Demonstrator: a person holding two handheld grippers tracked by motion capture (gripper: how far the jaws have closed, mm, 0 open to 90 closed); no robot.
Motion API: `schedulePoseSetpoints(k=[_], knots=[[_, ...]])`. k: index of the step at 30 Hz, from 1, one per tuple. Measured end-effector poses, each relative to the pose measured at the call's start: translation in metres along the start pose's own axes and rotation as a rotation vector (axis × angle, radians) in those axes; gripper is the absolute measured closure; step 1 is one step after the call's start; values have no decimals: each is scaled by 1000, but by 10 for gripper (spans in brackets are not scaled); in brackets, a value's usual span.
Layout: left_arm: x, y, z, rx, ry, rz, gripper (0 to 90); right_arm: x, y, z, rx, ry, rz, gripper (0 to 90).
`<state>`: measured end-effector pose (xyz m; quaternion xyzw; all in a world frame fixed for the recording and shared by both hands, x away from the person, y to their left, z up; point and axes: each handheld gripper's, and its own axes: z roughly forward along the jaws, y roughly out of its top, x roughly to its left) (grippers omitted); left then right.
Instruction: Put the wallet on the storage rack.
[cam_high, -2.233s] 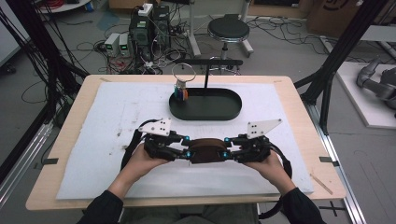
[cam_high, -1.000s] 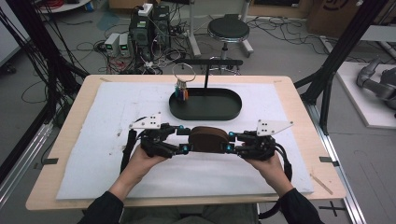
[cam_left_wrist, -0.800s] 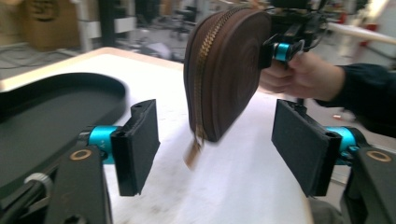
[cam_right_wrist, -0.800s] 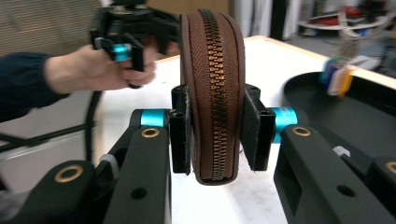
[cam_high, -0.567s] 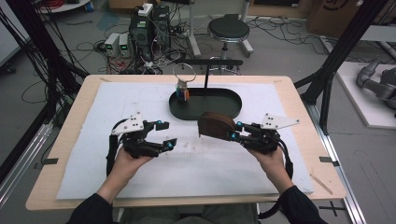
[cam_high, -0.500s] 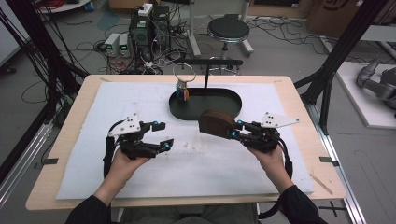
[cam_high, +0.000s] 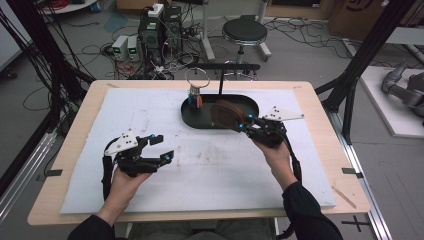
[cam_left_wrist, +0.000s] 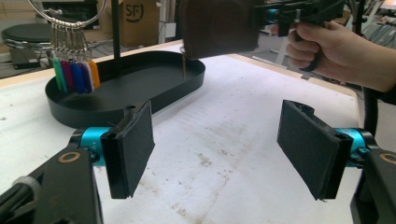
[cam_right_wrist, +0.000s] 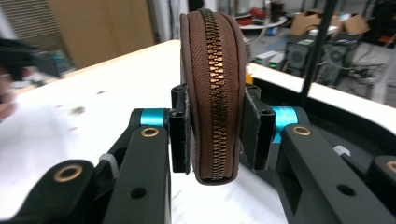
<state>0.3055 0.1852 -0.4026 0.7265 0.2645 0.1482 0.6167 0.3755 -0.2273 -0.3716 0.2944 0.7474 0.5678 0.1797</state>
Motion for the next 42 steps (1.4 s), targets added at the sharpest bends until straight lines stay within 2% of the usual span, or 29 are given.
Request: schedulePoseSetpoints(k=[3,6,9,11,13,17,20,21,23,27,32,37,40,42], knots=[[-1,0,1,-1,-2,6,270,-3,1,11,24,-26,5,683],[0,-1,2,3,-1,10,270,-5,1,24,35,-49,-11,683],[-1,-2,2,6,2,21,270,-7,2,38,45,-49,7,683],[-1,-2,2,6,3,21,270,-8,1,45,28,-52,22,683],[-1,-3,2,10,5,20,270,-9,-1,54,25,-68,25,683],[0,-3,1,4,9,16,270,-12,-4,73,65,-90,48,683],[-1,-3,0,0,9,20,270,-15,-6,82,62,-104,43,683],[-1,-3,0,-2,13,25,270,-19,-9,86,55,-116,59,683],[-2,-2,0,-2,18,35,270,-20,-10,87,52,-119,68,683],[-4,-2,1,-2,15,37,270,-27,-16,93,62,-156,68,683],[-4,-3,3,0,10,34,270,-36,-24,97,68,-168,108,683],[-4,-4,3,7,8,33,270,-40,-29,100,90,-212,74,681],[-4,-5,4,9,6,34,270,-42,-32,102,115,-224,67,677],[-5,-5,3,10,4,32,270,-43,-34,103,109,-223,77,676]])
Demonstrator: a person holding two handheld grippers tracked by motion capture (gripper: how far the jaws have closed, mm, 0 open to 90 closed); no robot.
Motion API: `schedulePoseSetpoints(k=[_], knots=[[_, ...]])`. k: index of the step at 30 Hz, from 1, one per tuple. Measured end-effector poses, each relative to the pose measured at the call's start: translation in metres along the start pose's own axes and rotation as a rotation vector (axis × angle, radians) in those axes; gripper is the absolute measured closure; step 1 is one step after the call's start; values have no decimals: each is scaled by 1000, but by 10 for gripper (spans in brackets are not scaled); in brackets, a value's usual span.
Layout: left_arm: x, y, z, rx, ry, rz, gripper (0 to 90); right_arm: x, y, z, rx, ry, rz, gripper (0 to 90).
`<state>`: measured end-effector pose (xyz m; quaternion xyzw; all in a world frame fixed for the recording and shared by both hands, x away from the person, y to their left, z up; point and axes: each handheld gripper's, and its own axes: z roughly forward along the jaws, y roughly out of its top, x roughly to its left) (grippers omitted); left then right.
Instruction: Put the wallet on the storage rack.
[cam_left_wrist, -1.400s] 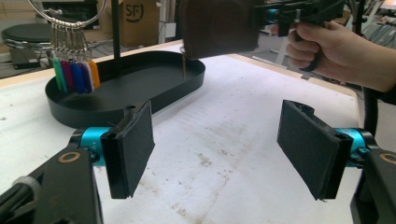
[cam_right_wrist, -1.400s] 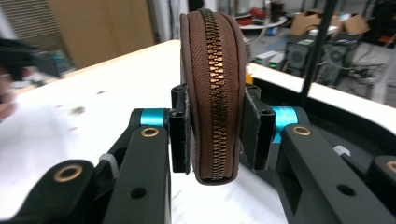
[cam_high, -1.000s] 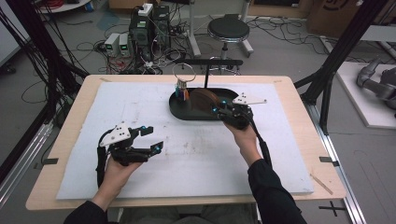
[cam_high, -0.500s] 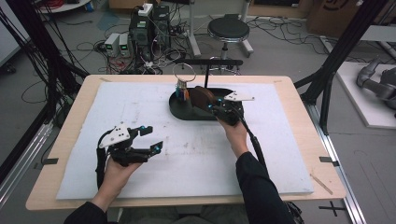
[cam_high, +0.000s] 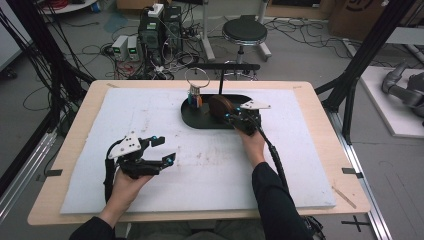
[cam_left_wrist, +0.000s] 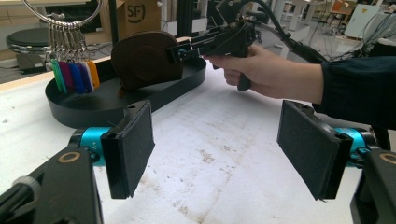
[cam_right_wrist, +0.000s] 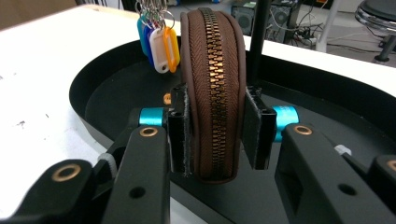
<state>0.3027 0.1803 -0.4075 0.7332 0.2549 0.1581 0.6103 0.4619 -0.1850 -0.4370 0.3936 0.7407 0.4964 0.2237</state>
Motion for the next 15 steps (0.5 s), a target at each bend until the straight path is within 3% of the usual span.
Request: schedulePoseSetpoints(k=[2,4,7,10,15], knots=[[0,0,0,0,0,1,270,0,0,1,-3,-7,-3,669],[0,0,0,2,-2,3,270,3,-1,3,9,-27,-36,648],[0,-1,0,5,-4,3,270,2,-3,4,35,-34,-38,640],[0,-1,0,4,-6,2,270,-1,-6,4,74,-53,-9,618],[0,-2,1,12,-9,4,270,-2,-3,1,70,-79,-27,550]])
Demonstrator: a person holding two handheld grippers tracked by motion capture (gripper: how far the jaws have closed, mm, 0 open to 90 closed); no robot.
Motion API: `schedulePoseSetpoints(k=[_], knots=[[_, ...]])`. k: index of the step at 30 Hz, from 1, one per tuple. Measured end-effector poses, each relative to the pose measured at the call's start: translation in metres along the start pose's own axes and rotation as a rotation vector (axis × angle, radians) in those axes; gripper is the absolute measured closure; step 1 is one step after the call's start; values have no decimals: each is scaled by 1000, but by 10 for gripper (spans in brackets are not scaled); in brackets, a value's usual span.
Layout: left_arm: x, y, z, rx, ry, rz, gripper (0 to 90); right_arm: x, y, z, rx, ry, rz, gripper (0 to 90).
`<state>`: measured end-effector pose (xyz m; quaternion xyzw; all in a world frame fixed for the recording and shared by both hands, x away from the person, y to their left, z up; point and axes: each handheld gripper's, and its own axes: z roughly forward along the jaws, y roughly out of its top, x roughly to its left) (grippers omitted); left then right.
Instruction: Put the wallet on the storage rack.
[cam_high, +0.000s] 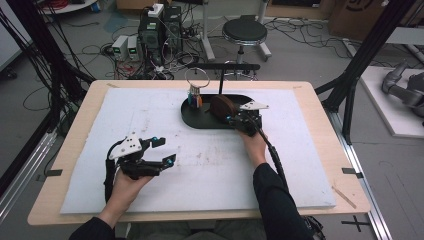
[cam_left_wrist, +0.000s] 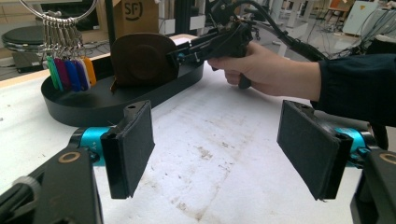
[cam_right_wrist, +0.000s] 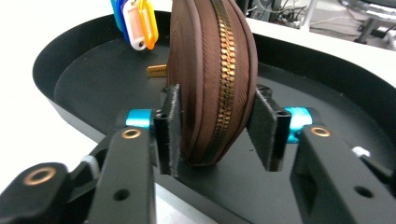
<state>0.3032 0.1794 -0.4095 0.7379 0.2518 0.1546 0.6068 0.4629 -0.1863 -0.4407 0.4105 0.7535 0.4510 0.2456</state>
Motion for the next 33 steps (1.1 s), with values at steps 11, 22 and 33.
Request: schedulePoseSetpoints(k=[11,22,33], knots=[[2,0,1,-1,10,1,270,-1,9,-20,43,-104,-70,428],[14,-1,-1,19,52,-8,259,-8,13,-79,-3,-3,-116,374],[34,-4,-15,23,129,-45,249,-32,-15,-149,-63,91,-41,263]])
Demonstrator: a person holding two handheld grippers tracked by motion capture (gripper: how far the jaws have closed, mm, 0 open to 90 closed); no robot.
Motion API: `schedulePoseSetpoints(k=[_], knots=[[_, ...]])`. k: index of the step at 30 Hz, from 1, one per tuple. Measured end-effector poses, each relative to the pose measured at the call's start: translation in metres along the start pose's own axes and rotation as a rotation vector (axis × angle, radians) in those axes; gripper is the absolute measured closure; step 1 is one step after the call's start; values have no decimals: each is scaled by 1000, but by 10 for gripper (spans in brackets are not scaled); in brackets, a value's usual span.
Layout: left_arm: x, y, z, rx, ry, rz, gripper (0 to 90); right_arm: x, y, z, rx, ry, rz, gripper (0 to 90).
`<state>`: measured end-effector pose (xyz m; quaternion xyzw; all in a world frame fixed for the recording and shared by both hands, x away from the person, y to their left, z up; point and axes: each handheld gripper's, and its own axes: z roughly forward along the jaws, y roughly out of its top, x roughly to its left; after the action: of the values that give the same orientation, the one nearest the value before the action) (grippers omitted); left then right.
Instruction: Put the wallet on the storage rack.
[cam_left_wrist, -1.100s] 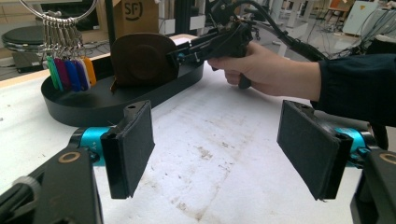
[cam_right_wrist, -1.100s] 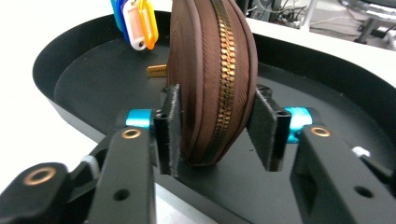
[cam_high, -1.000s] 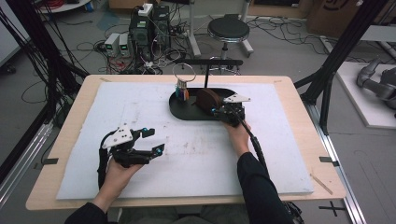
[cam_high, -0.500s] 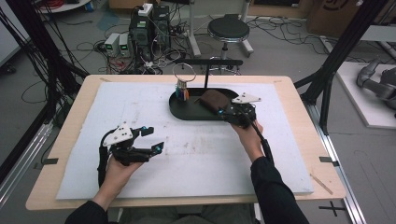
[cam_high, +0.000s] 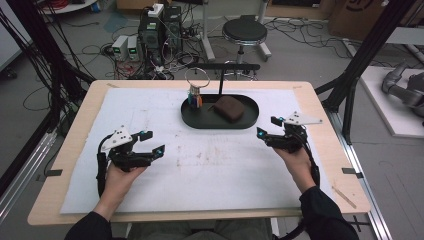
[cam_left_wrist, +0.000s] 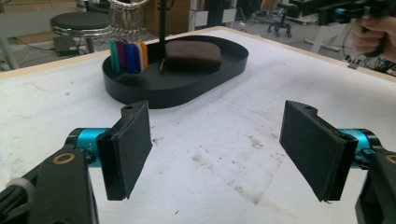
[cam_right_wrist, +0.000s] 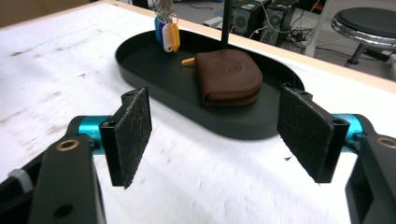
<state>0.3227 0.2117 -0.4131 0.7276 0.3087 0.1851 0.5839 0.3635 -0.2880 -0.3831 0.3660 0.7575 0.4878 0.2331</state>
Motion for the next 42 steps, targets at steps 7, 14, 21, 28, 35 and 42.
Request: schedulePoseSetpoints(k=[7,14,21,28,35,42], knots=[[2,0,-5,4,14,15,249,0,-24,-24,-28,51,13,236],[2,0,-8,18,27,27,248,-11,-42,-30,-18,50,44,231],[1,0,-8,26,35,46,249,-13,-43,-32,-19,46,41,231],[1,0,-9,27,32,50,249,-13,-46,-29,6,41,30,231],[1,0,-9,26,34,52,248,-12,-46,-28,13,44,32,231],[0,0,-9,30,29,52,249,-12,-47,-27,16,46,33,231]])
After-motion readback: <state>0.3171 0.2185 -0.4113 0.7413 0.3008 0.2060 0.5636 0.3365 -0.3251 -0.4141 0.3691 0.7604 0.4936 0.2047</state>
